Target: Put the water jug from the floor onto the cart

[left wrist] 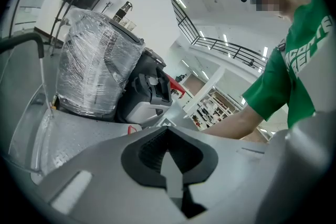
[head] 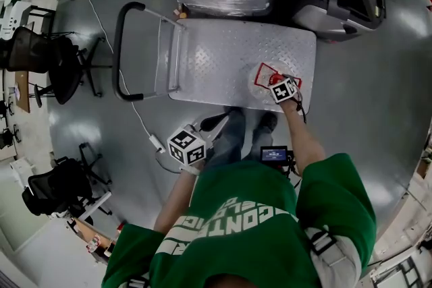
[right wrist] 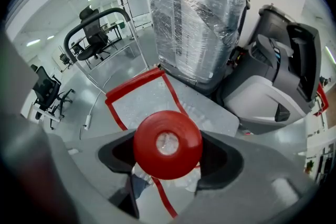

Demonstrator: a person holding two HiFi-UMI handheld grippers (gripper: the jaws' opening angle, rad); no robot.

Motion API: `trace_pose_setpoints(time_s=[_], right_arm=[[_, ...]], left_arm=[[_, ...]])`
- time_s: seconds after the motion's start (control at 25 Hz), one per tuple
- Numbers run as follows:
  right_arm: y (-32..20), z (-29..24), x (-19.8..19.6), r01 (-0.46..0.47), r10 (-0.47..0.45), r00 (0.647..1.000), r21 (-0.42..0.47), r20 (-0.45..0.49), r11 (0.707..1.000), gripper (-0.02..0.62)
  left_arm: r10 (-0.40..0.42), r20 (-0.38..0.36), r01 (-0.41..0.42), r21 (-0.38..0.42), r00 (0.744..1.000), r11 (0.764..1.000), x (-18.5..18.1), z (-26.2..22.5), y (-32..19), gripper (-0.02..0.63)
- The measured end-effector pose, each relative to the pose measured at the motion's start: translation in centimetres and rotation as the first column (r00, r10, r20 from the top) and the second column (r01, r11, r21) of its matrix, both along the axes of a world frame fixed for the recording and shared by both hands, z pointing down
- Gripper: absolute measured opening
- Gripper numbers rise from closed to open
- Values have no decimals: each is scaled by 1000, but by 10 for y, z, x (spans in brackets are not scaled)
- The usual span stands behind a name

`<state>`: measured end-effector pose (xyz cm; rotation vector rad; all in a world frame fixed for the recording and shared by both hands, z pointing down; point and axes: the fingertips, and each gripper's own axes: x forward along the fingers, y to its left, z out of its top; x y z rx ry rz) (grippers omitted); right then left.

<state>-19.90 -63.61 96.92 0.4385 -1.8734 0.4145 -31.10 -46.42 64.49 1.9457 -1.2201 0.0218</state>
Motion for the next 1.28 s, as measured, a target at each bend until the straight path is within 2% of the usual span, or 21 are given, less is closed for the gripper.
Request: trace_pose_setpoints(time_s=[0.2,0.4,0.56,0.76,1.0,1.28], right_arm=[[3,-1,-9,28,-28,1000,3,-8,1000,302],[-7,-1,-2,29,-30,997,-12,-72,1000,302],[7,-3,7,71,-77,992,-55,-102,996,302],[28,-7,6,112,-120,990,-103,-75,988,310],[25,-17,28,22,-34,991,-89,-128,996,311],[18,-49,60,-60,54,983,-31,-173,998,311]], left_arm=[[15,-6,-15,-25,1000,1000,3,4,4,11],[47,25,-48,29,999,998,-1,-14,-23,11],[62,41,-64,51,997,997,4,-29,-22,11],[69,51,-72,58,996,996,11,-35,-17,11],[77,61,-81,66,995,995,18,-36,-14,11],[107,35,-110,99,994,989,30,-31,-14,11]])
